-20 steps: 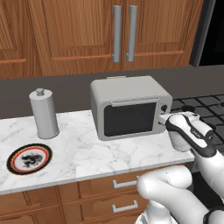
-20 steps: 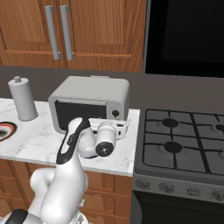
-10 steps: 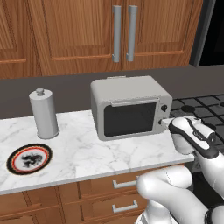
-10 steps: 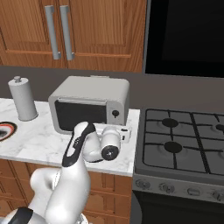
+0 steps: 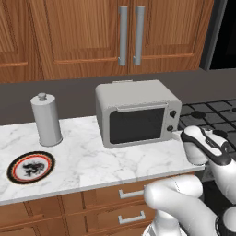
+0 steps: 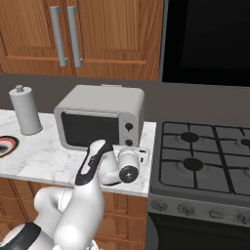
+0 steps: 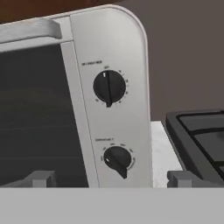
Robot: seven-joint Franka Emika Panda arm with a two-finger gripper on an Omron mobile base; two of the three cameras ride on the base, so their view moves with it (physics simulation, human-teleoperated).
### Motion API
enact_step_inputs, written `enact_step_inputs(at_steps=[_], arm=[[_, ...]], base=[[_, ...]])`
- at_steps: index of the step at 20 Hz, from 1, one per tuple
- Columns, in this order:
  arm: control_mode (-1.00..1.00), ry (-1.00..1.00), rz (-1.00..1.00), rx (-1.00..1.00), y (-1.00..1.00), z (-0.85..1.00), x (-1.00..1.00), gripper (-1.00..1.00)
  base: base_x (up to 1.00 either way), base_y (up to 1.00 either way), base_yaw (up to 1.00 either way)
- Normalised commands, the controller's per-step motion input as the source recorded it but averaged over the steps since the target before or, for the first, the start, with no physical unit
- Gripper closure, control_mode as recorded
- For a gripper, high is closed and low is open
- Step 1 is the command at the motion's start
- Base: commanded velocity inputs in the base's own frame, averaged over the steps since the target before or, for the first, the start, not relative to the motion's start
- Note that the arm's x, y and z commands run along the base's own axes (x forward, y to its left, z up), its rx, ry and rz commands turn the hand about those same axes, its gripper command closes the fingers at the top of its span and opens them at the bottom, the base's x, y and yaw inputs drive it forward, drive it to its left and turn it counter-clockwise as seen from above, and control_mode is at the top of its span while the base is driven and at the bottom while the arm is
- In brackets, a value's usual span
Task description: Pull the toaster oven rack outwards. Pick up the baguette from the plate and place it on the toaster oven rack. Close the toaster oven door fully and set the temperature to the lowest setting.
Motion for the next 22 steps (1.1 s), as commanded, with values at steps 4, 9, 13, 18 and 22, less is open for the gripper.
enact_step_inputs(at_steps=[4, 9, 13, 18, 22], arm=[[-1.00, 0.00, 0.00, -0.03, 0.03, -0.07, 0.16, -1.00], [-1.00, -0.05, -0.01, -0.18, 0.03, -0.13, 0.25, -1.00], [-1.00, -0.01, -0.02, -0.19, 0.01, -0.34, 0.05, -1.00], [-1.00, -0.05, -0.05, -0.22, 0.13, -0.27, 0.00, -1.00], [-1.00, -0.01, -0.06, -0.14, 0.22, 0.00, 0.01, -1.00]], base=[[0.00, 0.00, 0.00], [0.00, 0.00, 0.00], [0.00, 0.00, 0.00], [0.00, 0.00, 0.00], [0.00, 0.00, 0.00]])
